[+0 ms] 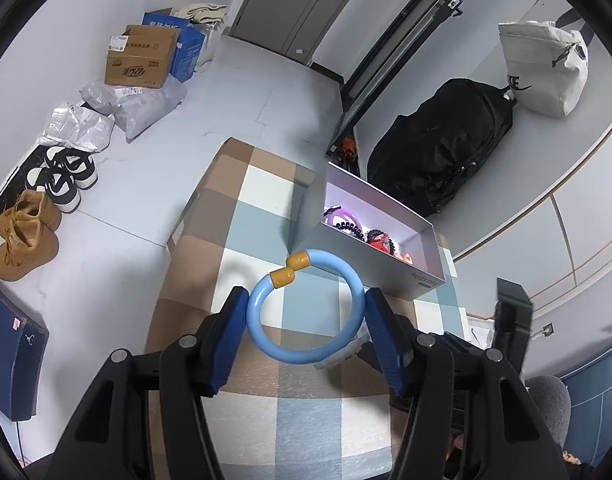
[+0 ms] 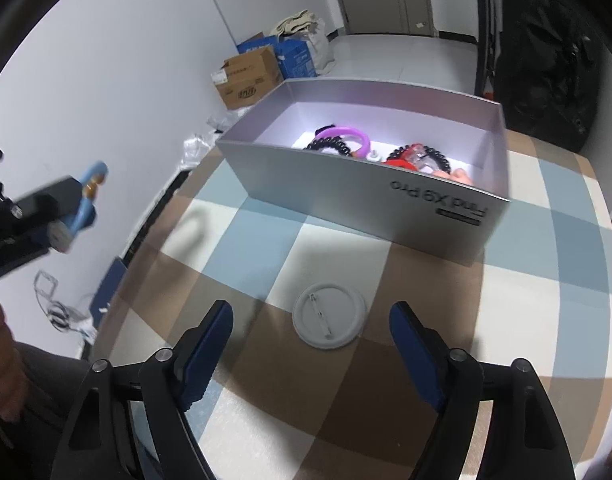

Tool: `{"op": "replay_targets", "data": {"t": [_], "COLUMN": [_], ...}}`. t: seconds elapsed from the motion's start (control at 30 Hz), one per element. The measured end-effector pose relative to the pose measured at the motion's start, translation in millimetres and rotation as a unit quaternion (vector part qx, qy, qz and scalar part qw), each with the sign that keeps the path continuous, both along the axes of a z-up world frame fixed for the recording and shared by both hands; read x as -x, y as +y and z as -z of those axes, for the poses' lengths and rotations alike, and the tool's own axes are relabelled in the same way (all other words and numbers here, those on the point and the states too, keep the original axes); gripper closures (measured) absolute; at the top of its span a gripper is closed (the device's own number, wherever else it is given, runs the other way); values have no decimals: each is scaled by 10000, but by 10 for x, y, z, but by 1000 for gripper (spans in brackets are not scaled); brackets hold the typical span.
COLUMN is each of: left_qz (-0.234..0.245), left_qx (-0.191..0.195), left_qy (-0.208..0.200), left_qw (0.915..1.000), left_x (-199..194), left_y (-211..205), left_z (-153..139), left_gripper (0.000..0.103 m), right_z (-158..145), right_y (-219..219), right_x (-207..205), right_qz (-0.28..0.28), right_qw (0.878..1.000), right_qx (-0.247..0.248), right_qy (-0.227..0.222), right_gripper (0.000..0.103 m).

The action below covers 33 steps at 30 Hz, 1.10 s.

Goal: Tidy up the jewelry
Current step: 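Lift the blue ring with the left gripper while the right gripper grasps the white disc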

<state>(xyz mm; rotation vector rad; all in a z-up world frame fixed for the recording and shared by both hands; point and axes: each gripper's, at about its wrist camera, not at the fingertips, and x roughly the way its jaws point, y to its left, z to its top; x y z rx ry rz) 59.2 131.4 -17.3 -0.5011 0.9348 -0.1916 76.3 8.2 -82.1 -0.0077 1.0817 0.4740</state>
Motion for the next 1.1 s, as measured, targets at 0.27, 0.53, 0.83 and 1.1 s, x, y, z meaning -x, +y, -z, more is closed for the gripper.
{"op": "replay_targets", "data": {"t": [0.27, 0.53, 0.83, 1.1], "left_qz": [16, 38, 96, 102], "left_qx": [81, 150, 6, -51], "left_qy": [-139, -196, -242, -247], "left_qw": [9999, 9997, 9997, 9996], "left_x": [43, 55, 49, 49], "left_y": [57, 57, -11, -44], "left_z": [-54, -60, -54, -60], "left_gripper": [49, 49, 49, 49], "right_z": [46, 43, 19, 30], "right_y": [125, 125, 8, -18], "right_x": [44, 82, 79, 137], "right_qz": [-242, -225, -72, -124], "right_qw": [9984, 9956, 9989, 9986], "right_qx": [466, 810, 447, 488], "right_qy": [-227, -419, -142, -161], "right_gripper": [38, 57, 79, 79]}}
